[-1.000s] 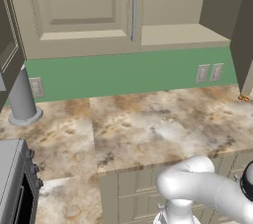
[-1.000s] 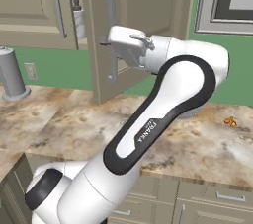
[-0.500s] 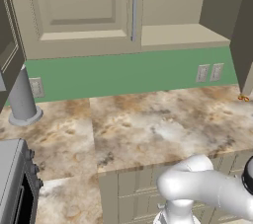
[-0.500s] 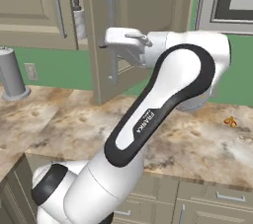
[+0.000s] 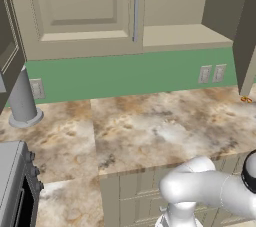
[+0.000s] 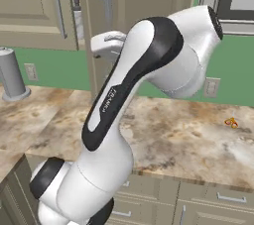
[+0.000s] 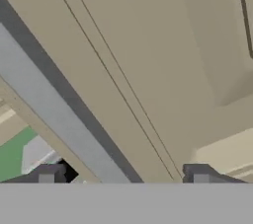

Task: Open the cabinet. Pick the soap dispenser and place it next to the sink. Then close the cabinet.

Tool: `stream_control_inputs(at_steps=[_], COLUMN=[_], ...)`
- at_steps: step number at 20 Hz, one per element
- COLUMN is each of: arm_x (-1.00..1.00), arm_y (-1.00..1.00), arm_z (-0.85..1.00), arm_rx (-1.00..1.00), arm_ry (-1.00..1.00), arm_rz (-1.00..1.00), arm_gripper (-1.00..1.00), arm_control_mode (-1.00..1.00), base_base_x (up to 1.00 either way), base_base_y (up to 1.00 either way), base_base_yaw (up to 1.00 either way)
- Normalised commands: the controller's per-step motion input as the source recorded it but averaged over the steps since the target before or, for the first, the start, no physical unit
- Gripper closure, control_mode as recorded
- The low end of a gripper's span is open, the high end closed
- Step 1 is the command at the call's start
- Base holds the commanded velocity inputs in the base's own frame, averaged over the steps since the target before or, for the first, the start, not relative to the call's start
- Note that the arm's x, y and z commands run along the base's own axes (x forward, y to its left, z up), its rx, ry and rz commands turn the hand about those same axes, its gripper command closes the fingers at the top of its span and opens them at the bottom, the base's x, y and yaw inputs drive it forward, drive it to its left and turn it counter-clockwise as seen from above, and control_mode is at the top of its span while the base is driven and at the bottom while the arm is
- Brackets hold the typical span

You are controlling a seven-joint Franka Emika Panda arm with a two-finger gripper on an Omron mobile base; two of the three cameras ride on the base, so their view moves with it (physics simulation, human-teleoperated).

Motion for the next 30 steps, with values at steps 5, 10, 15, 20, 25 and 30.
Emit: stream_control_inputs(at_steps=[5, 10, 15, 20, 25, 30], arm_x=[-0.10, -0.41, -0.70, -0.53, -0.41, -0.22], arm_y=[-0.02, 0.00, 0.07, 0.23, 0.41, 0.47], arm_z=[-0.44, -0.23, -0.19, -0.01, 0.00, 0.00], arm_rx=[-0.21, -0.03, 0.00, 0.06, 0.03, 0.03], arm_ry=[-0.01, -0.05, -0.03, 0.02, 0.02, 0.14], arm_rz=[-0.45, -0.38, -0.23, -0.15, -0.21, -0.27], arm_gripper=[-1.00, -1.00, -1.00, -1.00, -1.00, -1.00], arm_control_mode=[-1.00, -1.00, -1.00, -1.00, -1.00, -1.00], base_base_x=[0.00, 0.00, 0.00, 0.00, 0.00, 0.00], base_base_y=[0.00, 0.00, 0.00, 0.00, 0.00, 0.00], base_base_yaw=[0.00, 0.00, 0.00, 0.00, 0.00, 0.00])
